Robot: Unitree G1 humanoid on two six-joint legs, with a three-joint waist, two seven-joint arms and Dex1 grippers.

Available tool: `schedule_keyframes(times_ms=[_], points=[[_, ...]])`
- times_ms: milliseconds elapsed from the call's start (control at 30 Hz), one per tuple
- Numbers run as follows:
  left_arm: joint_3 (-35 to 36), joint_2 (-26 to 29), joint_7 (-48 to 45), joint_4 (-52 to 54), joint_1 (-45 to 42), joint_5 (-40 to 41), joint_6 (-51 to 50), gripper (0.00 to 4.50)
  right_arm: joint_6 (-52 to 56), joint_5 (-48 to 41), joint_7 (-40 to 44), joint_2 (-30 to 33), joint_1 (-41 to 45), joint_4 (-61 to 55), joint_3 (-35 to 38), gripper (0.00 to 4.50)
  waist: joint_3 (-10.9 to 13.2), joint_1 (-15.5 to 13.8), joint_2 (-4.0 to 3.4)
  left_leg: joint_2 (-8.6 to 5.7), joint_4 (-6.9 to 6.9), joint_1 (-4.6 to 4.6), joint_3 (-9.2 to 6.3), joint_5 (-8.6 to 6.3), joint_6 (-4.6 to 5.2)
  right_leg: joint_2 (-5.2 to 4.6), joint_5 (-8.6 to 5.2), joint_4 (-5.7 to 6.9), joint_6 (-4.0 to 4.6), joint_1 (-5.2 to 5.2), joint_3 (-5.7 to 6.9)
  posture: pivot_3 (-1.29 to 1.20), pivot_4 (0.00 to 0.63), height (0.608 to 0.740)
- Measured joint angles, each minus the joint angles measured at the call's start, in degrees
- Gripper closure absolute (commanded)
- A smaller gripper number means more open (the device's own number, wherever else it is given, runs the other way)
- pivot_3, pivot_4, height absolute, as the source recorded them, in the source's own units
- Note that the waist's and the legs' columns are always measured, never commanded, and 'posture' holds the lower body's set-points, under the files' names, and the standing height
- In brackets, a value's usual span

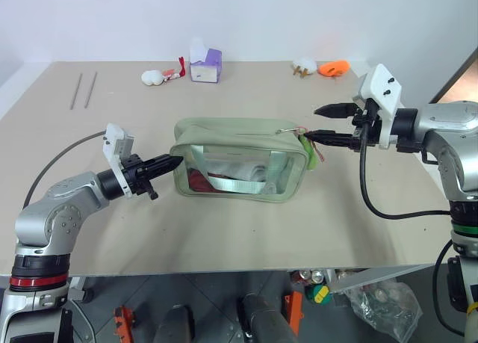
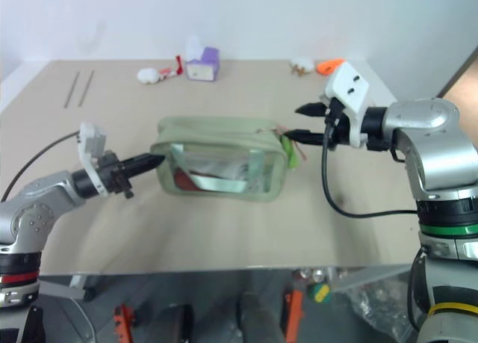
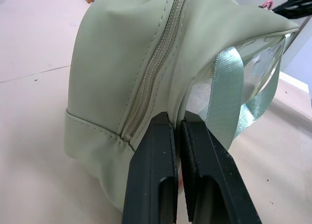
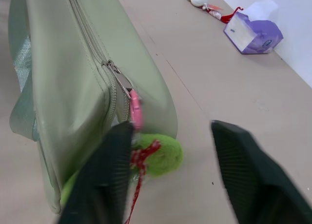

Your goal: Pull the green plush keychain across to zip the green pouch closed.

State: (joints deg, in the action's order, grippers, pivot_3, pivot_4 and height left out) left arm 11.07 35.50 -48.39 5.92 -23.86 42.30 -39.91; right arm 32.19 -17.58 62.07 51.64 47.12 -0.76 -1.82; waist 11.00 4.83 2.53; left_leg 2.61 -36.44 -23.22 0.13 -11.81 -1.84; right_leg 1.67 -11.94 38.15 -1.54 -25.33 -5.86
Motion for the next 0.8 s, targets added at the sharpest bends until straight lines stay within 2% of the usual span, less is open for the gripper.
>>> schedule_keyframes(times_ms=[133, 533, 667, 800], points=[[0.0, 0.0, -0.07, -0.07, -0.05, -0.11, 0.0, 4.5, -0.17, -0.13, 0.0, -0.18, -0.04, -0.03, 0.0, 4.48, 0.0, 0.0, 0.0, 0.01, 0.0, 0.0, 0.0, 0.0, 0.0, 0.01, 0.0, 0.0, 0.0, 0.0, 0.01, 0.0, 0.15, 0.74], [0.01, -0.01, 0.07, -0.05, -0.05, -0.04, -0.1, 4.5, 0.18, 0.42, 0.04, -1.22, -0.18, -0.08, -0.05, 4.48, 0.0, -0.01, 0.0, 0.0, 0.0, 0.0, 0.0, 0.0, 0.0, 0.0, 0.0, 0.0, 0.0, 0.0, 0.01, 0.0, 0.15, 0.74], [0.01, -0.01, 0.04, -0.05, -0.05, -0.06, -0.11, 4.5, 0.34, 0.4, 0.41, -0.21, -0.17, 0.47, -0.01, 3.36, 0.0, -0.01, 0.0, 0.0, 0.0, 0.0, 0.0, 0.0, 0.0, 0.0, 0.0, 0.0, 0.0, 0.0, 0.01, 0.0, 0.15, 0.74], [0.0, -0.01, -0.09, -0.07, -0.05, -0.11, -0.1, 4.5, 0.41, 0.61, 0.05, 0.64, -0.12, 1.23, 0.59, 1.94, 0.0, -0.02, 0.0, 0.0, 0.0, 0.0, 0.0, 0.0, 0.0, 0.0, 0.0, 0.0, 0.0, 0.0, 0.01, 0.0, 0.15, 0.74]])
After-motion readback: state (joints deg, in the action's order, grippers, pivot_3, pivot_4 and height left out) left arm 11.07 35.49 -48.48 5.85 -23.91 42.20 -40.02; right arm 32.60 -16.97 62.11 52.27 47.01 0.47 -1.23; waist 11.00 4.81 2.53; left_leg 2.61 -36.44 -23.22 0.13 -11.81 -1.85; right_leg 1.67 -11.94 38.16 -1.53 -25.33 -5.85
